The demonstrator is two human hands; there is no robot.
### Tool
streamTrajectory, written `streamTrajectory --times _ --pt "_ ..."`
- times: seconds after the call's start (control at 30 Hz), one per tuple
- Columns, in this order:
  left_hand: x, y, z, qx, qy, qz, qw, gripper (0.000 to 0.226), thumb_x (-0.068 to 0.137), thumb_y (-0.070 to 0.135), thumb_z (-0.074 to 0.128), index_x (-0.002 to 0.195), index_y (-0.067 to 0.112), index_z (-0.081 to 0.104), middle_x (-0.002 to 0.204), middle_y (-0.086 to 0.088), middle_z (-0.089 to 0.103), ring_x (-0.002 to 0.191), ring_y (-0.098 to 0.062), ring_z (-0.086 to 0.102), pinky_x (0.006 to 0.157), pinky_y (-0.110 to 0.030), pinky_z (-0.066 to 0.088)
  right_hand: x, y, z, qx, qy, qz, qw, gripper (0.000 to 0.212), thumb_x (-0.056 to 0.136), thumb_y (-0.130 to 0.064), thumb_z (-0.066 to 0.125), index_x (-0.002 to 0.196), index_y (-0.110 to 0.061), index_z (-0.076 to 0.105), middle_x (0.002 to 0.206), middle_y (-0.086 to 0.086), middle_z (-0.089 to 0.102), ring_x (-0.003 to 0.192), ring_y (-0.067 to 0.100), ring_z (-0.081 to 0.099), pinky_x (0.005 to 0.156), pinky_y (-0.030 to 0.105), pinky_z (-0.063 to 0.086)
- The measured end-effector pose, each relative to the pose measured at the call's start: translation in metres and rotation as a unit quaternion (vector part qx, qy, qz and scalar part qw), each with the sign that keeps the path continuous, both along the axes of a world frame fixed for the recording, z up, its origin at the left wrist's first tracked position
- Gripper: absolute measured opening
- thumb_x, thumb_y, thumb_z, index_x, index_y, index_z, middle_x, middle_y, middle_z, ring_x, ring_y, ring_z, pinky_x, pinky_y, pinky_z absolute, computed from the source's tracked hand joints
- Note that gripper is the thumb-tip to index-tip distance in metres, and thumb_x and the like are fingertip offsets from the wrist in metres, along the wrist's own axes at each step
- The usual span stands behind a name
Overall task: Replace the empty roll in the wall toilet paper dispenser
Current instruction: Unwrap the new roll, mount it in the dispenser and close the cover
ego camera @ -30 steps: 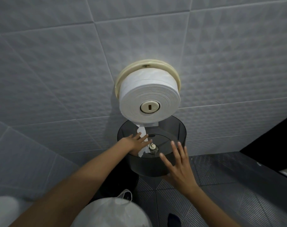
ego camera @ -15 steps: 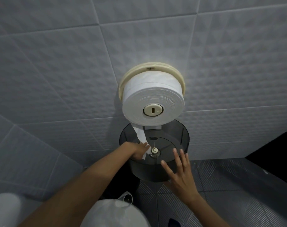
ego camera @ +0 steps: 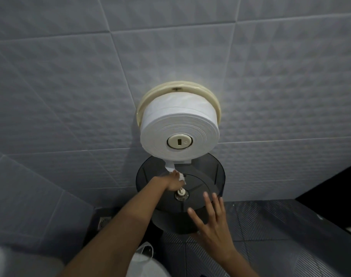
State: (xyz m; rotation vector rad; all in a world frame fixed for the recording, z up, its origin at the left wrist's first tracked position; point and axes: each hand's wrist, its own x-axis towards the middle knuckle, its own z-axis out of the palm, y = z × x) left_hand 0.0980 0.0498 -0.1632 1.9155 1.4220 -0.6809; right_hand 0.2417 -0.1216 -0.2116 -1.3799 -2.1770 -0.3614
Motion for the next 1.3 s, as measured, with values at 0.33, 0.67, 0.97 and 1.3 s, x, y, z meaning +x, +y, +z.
streamTrajectory --times 0.33,0.67,0.97,1.3 --pt "0.010 -0.010 -0.019 0.061 -0.020 -0.058 0.996 0.077 0.095 0.059 0.021 0.151 0.017 -0.009 0.159 -0.005 -0.019 0.147 -0.026 -0.018 0.119 -0.051 -0.005 0.002 0.000 -0.008 0.009 -0.004 0.006 1.000 0.120 0.058 -0.029 0.085 0.150 -0.034 0.008 0.160 0.015 -0.004 0.146 0.039 0.005 0.114 0.059 0.017" --pt "0.004 -0.019 -0.020 0.102 -0.035 -0.133 0.985 0.061 0.098 0.048 0.026 0.149 0.014 0.023 0.157 -0.013 0.021 0.144 -0.030 0.020 0.116 -0.045 0.019 -0.002 -0.001 -0.017 -0.001 -0.015 0.003 1.000 0.122 0.057 -0.031 0.085 0.150 -0.035 0.005 0.160 0.014 -0.006 0.146 0.038 0.002 0.113 0.059 0.016" --pt "0.023 0.000 -0.034 0.007 0.002 -0.032 0.999 0.085 0.091 0.067 0.018 0.150 0.015 -0.016 0.158 -0.002 -0.024 0.146 -0.024 -0.021 0.118 -0.052 -0.008 0.000 0.002 -0.019 0.020 -0.020 0.002 1.000 0.116 0.063 -0.035 0.081 0.150 -0.033 0.005 0.159 0.015 -0.006 0.146 0.038 0.003 0.111 0.060 0.019" --pt "0.019 -0.004 -0.025 0.068 0.007 -0.053 0.996 0.078 0.093 0.063 0.018 0.150 0.021 -0.014 0.158 0.000 -0.026 0.145 -0.028 -0.023 0.116 -0.053 -0.010 0.001 0.000 -0.011 0.007 0.000 0.009 1.000 0.099 0.072 -0.038 0.065 0.150 -0.034 0.005 0.159 0.015 -0.005 0.146 0.039 0.003 0.112 0.058 0.017"
